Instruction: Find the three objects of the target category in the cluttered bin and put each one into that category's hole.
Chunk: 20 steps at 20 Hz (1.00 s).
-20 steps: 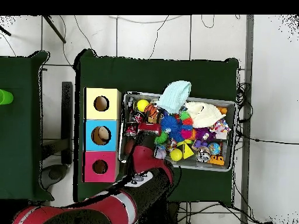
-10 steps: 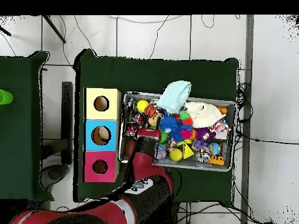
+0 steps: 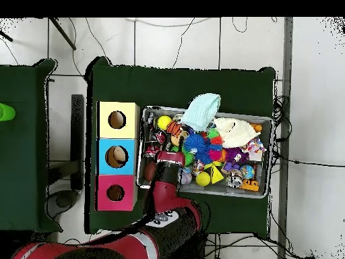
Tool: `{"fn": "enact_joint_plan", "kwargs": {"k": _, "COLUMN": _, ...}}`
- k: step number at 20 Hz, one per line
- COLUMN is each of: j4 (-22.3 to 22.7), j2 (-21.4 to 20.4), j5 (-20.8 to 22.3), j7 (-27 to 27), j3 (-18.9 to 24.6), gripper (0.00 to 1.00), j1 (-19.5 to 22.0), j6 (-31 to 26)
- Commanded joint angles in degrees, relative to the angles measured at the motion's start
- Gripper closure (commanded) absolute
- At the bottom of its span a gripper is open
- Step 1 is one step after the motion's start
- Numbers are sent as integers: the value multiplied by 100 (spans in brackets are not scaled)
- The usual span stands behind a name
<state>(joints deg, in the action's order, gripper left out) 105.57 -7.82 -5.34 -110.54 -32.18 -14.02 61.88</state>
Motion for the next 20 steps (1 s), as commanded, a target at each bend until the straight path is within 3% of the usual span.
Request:
{"fn": "enact_joint_plan", "kwargs": {"k": 1, "j4": -109, "j2": 156, "j5": -312, "j7": -1325, "j3": 947, "gripper": 0, "j1": 170, "j6": 348}}
{"fn": "enact_joint_plan", "kwargs": {"k": 6, "j4": -279, "j2": 239, "j5": -406, "j7": -984, "j3": 914, "gripper": 0, "j1": 125, "j6": -174}}
{"fn": "enact_joint_plan", "kwargs": {"k": 11, "j4": -520, "j2": 423, "j5": -538, "j7": -871, "j3": 950, "gripper": 0, "j1": 163, "j6": -162}}
{"fn": "enact_joint_plan", "kwargs": {"k": 20, "j4": -923, "j2": 536, "j5": -313, "j7": -839, "j3": 1159, "gripper": 0, "j1": 411, "j6": -792}}
